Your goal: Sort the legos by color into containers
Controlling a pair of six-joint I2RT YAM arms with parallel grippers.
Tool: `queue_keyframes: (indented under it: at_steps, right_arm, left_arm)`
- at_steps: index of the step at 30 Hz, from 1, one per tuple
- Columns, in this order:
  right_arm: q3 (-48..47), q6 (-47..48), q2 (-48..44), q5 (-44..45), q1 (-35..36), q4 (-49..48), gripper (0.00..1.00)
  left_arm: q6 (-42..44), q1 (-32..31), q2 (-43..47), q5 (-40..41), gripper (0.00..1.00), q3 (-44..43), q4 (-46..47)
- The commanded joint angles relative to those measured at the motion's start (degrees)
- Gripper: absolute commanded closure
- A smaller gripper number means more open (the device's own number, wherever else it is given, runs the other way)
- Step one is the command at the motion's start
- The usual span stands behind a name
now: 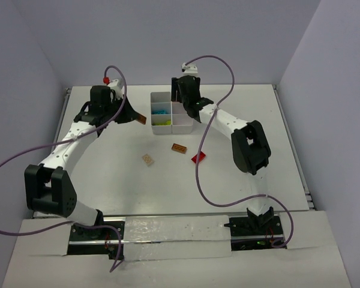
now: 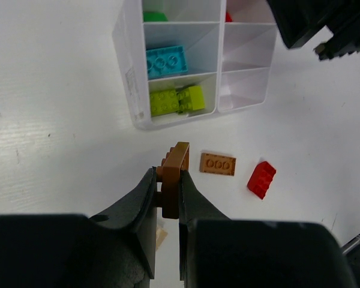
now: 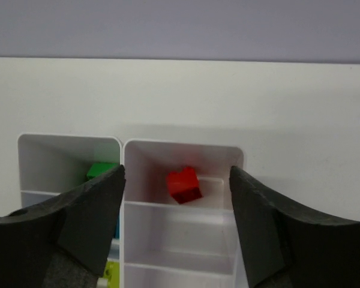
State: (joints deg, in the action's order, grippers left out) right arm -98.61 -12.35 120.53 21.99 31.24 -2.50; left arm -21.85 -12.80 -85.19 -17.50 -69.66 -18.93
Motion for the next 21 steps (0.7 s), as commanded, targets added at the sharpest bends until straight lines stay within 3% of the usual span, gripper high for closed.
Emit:
queue_keyframes:
  at_steps: [1,7,15,21]
  right_arm:
    - [2.22,-2.6,-12.93,-1.05,-0.68,1.51,0.19]
    - [12.36,-1.55,-25.32,-4.47,-4.7,8.29,0.01]
    - [28.77,4.39,-39.47,-13.32,-12.63,14.61,0.0]
    - [35.25,5.91,-45.15,-15.37,-14.19,16.8,0.0]
  left_arm:
    - [-2.43,-3.1,-3.75,0.73,1.0,-7.43,4.74]
    - [-3.77,-10.34,-14.01,7.25,0.98,-18.21,3.82]
    - [-4.14,-16.68,-29.05,14.59,0.96,-31.96,3.34]
    - [-4.15,-18.23,-34.49,17.16,0.91,-35.87,4.26]
